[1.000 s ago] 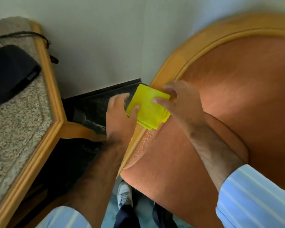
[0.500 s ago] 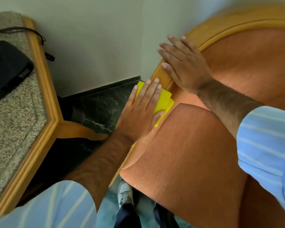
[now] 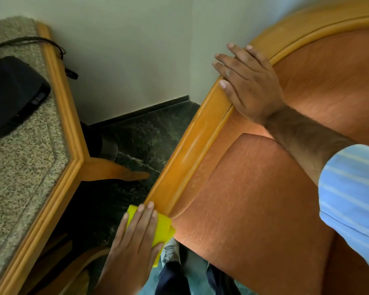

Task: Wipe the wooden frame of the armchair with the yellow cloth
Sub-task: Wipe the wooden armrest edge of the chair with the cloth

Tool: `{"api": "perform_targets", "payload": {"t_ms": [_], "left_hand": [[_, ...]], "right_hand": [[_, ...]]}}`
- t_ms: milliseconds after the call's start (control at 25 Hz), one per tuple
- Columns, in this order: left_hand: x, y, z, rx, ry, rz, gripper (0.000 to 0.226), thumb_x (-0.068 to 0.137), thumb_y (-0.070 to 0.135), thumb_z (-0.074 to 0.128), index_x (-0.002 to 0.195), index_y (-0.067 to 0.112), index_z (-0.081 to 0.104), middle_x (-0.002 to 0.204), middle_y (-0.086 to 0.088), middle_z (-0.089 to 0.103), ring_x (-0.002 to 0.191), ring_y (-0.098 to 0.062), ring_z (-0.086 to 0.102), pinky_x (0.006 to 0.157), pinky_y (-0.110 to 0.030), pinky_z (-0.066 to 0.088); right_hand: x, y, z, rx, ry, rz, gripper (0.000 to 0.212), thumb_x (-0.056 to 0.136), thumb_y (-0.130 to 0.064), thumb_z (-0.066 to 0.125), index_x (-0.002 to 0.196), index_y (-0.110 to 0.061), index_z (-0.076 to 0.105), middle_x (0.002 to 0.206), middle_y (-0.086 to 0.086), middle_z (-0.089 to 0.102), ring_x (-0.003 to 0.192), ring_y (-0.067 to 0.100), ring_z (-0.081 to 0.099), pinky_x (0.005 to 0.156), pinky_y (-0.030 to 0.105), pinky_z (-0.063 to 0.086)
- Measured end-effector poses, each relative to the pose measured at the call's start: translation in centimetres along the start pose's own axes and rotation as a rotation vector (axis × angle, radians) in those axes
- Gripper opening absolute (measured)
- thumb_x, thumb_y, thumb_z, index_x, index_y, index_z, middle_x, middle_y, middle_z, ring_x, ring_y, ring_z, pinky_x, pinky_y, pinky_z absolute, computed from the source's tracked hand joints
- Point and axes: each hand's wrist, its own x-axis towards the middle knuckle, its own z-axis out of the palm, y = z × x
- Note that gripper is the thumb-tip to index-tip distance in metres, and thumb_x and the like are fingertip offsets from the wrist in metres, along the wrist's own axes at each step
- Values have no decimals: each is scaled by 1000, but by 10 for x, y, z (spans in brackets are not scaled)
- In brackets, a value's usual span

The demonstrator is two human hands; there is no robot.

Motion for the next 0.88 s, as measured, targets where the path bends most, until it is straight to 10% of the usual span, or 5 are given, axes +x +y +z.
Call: {"api": "perform_targets", "payload": {"t_ms": [520, 880], "left_hand": [[271, 34, -69, -324, 289, -88, 66, 112, 42, 35, 160, -3, 30, 170, -21, 30, 160, -35, 26, 129, -54, 27], [154, 12, -30, -275, 94, -19, 67, 112, 45, 31, 162, 1, 26, 173, -17, 25, 161, -31, 21, 128, -55, 30]], "right_hand": [[-1, -1, 6, 20, 110, -23, 45, 115, -29, 29, 145, -13, 58, 152, 3, 59, 152, 26, 42, 126, 48, 31], [-2, -2, 3, 32, 71, -4, 46, 115, -30, 26, 146, -13, 55, 151, 5, 59, 153, 27, 41, 127, 48, 29]]}}
